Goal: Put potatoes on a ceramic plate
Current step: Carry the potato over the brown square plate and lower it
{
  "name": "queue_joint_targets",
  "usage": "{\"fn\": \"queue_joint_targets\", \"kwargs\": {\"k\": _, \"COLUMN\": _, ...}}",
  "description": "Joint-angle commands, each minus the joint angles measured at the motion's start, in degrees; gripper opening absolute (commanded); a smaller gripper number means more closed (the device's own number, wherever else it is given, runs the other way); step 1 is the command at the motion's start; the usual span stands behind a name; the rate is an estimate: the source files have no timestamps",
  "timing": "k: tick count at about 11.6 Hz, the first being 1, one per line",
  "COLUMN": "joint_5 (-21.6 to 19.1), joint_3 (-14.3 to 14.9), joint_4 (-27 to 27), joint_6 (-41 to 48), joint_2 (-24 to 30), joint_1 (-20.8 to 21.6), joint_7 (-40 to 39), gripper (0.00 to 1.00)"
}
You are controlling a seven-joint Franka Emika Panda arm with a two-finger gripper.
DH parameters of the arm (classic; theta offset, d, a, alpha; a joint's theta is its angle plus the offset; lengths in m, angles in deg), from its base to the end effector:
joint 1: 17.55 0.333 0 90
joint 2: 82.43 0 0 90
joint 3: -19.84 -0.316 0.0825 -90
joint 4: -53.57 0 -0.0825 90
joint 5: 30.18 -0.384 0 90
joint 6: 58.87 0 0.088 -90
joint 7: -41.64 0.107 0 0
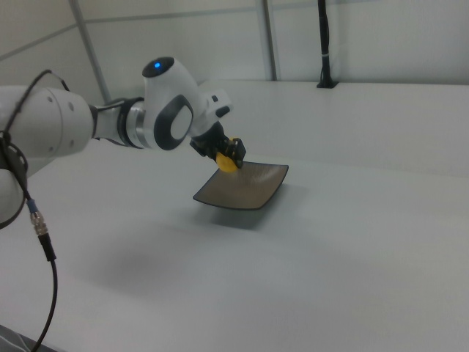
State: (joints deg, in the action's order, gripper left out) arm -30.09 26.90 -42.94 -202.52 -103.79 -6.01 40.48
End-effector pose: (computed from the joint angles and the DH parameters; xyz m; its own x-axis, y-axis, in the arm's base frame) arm 0.6925 0.0647 0.4343 0.8922 0.1187 0.4357 0.1052 -0.9929 0.0550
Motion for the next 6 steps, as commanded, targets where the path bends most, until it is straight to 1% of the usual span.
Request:
{"fn": "queue_joint_targets", "kwargs": {"k": 1, "joint_5": -0.7, "joint_3": 0.2, "joint_4": 1.8, "joint_6": -6.6, "joint_2": -5.3, "joint_1": 0.1, "joint_7": -1.5, "gripper": 0.15}}
{"fn": "queue_joint_targets", "kwargs": {"k": 2, "joint_5": -0.4, "joint_3": 0.1, "joint_4": 1.8, "joint_6": -7.2, "joint_2": -6.7, "joint_1": 0.2, "joint_7": -1.6, "gripper": 0.16}}
{"fn": "queue_joint_targets", "kwargs": {"k": 4, "joint_5": -0.4, "joint_3": 0.1, "joint_4": 1.8, "joint_6": -10.2, "joint_2": -8.8, "joint_1": 0.3, "joint_7": -1.3, "gripper": 0.22}}
{"fn": "queue_joint_targets", "kwargs": {"k": 5, "joint_5": -0.8, "joint_3": 0.1, "joint_4": 1.8, "joint_6": -11.1, "joint_2": -9.6, "joint_1": 0.3, "joint_7": -1.1, "gripper": 0.28}}
{"fn": "queue_joint_targets", "kwargs": {"k": 6, "joint_5": -1.0, "joint_3": 0.1, "joint_4": 1.8, "joint_6": -11.3, "joint_2": -9.8, "joint_1": 0.2, "joint_7": -0.7, "gripper": 0.42}}
